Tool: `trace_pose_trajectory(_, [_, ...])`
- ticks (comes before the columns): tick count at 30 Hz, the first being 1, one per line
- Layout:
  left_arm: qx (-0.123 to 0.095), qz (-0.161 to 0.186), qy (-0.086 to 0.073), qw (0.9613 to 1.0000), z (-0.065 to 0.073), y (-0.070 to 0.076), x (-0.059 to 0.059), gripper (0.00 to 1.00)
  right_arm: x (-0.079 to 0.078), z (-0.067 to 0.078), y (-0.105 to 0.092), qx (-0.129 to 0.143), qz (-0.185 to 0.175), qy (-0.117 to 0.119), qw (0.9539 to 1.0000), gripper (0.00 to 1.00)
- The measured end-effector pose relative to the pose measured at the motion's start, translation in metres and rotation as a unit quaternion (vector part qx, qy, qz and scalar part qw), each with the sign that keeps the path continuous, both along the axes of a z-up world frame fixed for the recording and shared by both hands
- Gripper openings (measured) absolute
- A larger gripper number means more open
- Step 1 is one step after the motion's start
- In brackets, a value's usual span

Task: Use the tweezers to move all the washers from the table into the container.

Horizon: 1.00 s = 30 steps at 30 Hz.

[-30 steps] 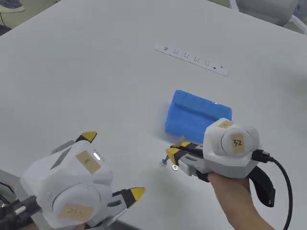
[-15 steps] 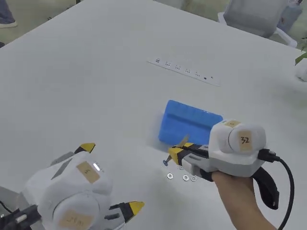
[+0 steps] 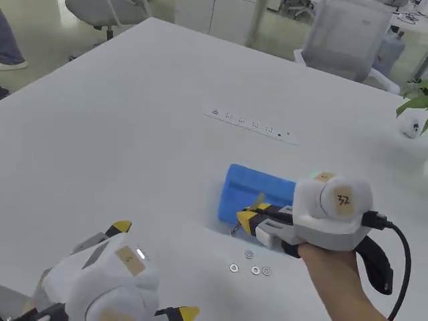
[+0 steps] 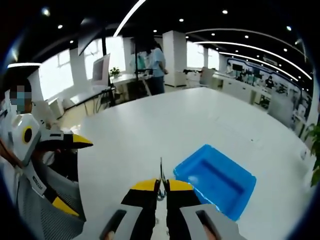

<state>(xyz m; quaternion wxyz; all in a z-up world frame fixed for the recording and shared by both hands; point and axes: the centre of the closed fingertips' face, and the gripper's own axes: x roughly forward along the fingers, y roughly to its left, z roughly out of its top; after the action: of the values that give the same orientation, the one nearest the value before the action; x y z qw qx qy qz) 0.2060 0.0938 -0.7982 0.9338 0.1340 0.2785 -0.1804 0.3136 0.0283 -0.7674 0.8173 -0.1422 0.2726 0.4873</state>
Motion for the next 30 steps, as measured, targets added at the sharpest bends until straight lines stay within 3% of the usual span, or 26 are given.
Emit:
trace_pose_trajectory(12, [0.003, -0.005, -0.005, 1.0000, 0.001, -0.001, 0.000, 0.95, 0.017, 0.020, 0.005, -0.001, 0.010, -0.031, 0.9995, 0.02])
trace_pose_trajectory(30, [0.002, -0.001, -0.002, 1.0000, 0.000, 0.001, 0.000, 0.94, 0.048, 0.014, 0.015, -0.021, 0.018, -0.041, 0.9988, 0.02])
